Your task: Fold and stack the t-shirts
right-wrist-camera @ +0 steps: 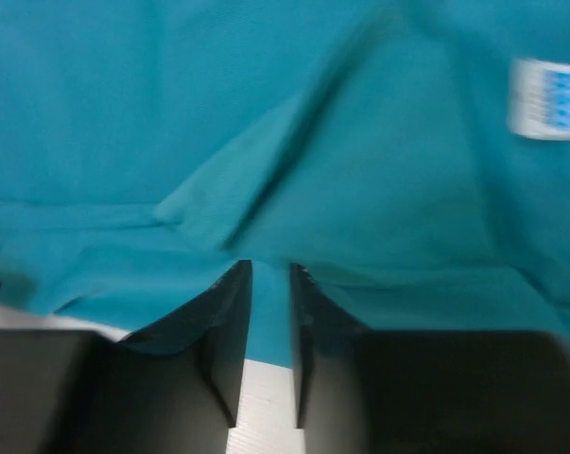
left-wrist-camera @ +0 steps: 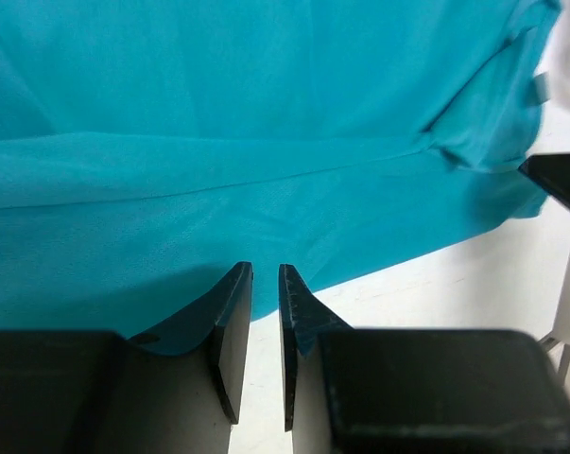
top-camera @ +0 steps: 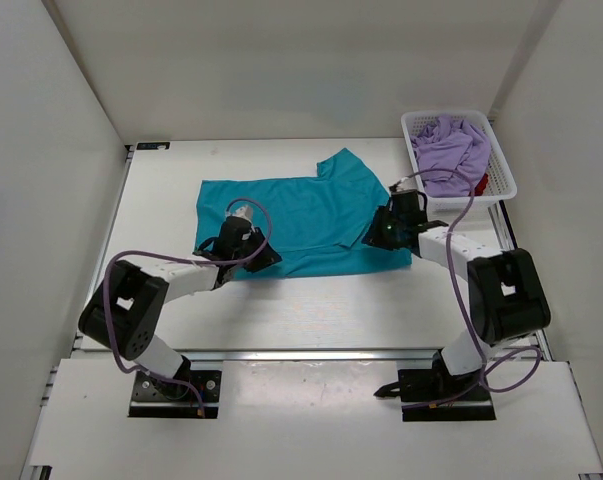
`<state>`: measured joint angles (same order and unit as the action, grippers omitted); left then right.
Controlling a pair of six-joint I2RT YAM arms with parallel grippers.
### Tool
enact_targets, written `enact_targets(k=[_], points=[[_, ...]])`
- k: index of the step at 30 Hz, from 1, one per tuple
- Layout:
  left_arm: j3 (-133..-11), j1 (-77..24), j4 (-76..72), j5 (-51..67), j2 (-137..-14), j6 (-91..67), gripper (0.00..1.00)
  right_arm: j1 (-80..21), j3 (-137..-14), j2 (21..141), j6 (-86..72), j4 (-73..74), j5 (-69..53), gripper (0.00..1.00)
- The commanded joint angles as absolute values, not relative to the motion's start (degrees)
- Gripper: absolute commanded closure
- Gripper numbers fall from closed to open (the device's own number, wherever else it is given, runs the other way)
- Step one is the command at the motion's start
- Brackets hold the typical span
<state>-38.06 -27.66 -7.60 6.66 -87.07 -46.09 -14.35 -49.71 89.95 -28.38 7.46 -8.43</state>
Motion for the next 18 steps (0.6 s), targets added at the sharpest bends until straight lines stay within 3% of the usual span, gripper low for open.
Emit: enact_targets(k=[1,3,5,11,18], points=[[-38.1,-27.9,-9.0,7.6,-87.7,-46.0,0.71,-16.6,-52.7,91.7,-28.6,1.3,-14.1,0.77],[-36.7,-27.3,-9.2,6.9,-87.6,-45.6,0.7,-17.4,-53.2,93.5,-29.1,0.4,-14.9,0.68],[-35.3,-26.2,-9.9,7.2,-87.7,-45.5,0.71,-17.7,-54.3,95.4,-29.7,0.4,-15.5,0.66],[-30.9,-24.7,-12.2,8.8,-87.4,-45.8,0.71,-17.2,-55.4,99.5,-32.2,-0.1,-15.4,0.71],[-30.4,-25.8,-12.7,8.8,-86.8,-46.4,0.7,-17.9,-54.5,98.6,-32.6,-0.2,-12.0,0.68]])
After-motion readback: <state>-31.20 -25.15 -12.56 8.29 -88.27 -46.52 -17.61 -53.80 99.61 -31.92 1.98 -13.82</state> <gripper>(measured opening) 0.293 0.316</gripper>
